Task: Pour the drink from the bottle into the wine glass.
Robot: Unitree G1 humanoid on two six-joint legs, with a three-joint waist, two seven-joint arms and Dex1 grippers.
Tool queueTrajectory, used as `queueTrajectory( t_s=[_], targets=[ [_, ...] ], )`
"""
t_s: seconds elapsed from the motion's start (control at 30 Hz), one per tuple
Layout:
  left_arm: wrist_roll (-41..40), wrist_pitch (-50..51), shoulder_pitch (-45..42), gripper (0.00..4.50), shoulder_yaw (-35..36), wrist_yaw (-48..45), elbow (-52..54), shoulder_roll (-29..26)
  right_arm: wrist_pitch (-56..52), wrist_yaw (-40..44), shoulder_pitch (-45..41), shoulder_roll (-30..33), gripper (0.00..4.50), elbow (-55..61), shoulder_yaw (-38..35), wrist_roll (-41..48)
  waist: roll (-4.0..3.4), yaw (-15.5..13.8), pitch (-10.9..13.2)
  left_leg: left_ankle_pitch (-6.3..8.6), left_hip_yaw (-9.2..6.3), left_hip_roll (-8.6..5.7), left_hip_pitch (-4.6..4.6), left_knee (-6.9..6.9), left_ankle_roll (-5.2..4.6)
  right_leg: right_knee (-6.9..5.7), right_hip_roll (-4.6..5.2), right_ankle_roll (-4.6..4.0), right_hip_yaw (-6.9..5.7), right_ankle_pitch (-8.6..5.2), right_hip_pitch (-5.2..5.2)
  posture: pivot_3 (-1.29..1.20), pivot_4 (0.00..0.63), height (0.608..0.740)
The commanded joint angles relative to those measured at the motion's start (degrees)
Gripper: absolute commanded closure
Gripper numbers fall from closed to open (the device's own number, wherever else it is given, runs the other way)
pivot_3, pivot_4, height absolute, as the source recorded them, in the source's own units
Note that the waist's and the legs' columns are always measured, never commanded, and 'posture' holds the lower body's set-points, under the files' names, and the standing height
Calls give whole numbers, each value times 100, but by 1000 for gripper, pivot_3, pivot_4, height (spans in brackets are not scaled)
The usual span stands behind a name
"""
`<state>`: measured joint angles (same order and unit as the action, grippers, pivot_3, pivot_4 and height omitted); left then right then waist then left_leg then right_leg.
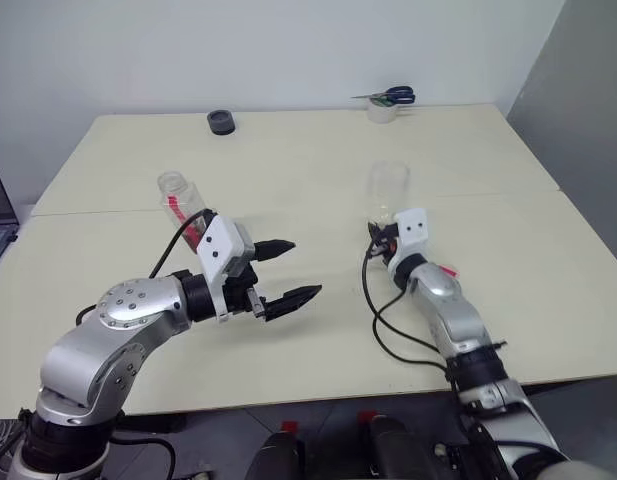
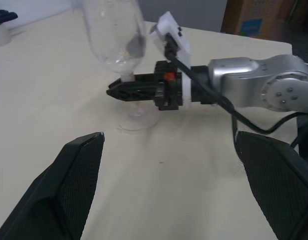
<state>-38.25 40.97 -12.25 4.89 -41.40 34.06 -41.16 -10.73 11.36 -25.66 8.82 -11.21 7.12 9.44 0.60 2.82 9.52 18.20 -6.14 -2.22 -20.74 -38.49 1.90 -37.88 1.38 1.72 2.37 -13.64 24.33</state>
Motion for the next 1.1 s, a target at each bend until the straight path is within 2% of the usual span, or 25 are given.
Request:
queueTrajectory(
  t_s=[0.03,0.3,0.4,0.5,0.57,0.7,0.87,1.0,1.1],
  targets=[
    [-117,-17,103,0,172,56,276,-23,-682,77,692,178,4263,574,-17,-66,1,-37,-4,0,0,-1,3,0,0,0,0,0,-1,0,-4,0,150,740],
    [-66,-105,153,0,121,91,190,27,-1422,53,1405,308,4263,1536,-140,-96,21,-144,-21,0,-14,-6,11,-1,0,13,-4,1,-7,-2,-24,0,150,740],
    [-77,-100,233,0,138,165,212,90,-1190,84,1263,191,4263,1480,-73,-152,23,-139,-24,0,-10,-4,16,2,0,13,-5,1,-7,-2,-25,0,150,740],
    [-79,-84,439,0,299,369,269,182,-558,235,754,-17,4263,1056,144,-348,30,-100,-28,0,-3,0,25,7,1,12,-6,0,-7,-2,-25,0,150,740],
    [-57,-82,697,0,504,588,345,260,-57,368,249,-205,4263,481,274,-476,31,-14,-27,0,11,4,34,9,0,10,-6,0,0,-2,-24,0,150,740],
    [50,-62,1609,0,963,1135,915,447,1087,571,-1095,-756,4263,-1499,316,-646,32,121,-21,-2,46,25,81,52,2,1,-14,-19,21,4,-23,0,150,740],
    [372,-328,2971,0,1470,1581,1562,799,2030,769,-2436,-1352,4263,-3750,119,-656,31,160,-19,-3,32,56,69,64,22,0,-30,-51,15,-8,-14,0,150,740],
    [588,-573,3865,0,1729,1963,1984,1285,2518,936,-3043,-1667,4263,-4922,22,-709,32,99,-19,8,31,54,62,62,22,18,-24,-52,13,-9,-16,0,150,740],
    [657,-640,4189,0,1735,2215,2211,1571,2671,1015,-3292,-1833,4263,-5405,-119,-651,32,10,-19,15,22,46,59,54,10,20,-21,-52,6,-9,-23,0,150,740]
  ],
)
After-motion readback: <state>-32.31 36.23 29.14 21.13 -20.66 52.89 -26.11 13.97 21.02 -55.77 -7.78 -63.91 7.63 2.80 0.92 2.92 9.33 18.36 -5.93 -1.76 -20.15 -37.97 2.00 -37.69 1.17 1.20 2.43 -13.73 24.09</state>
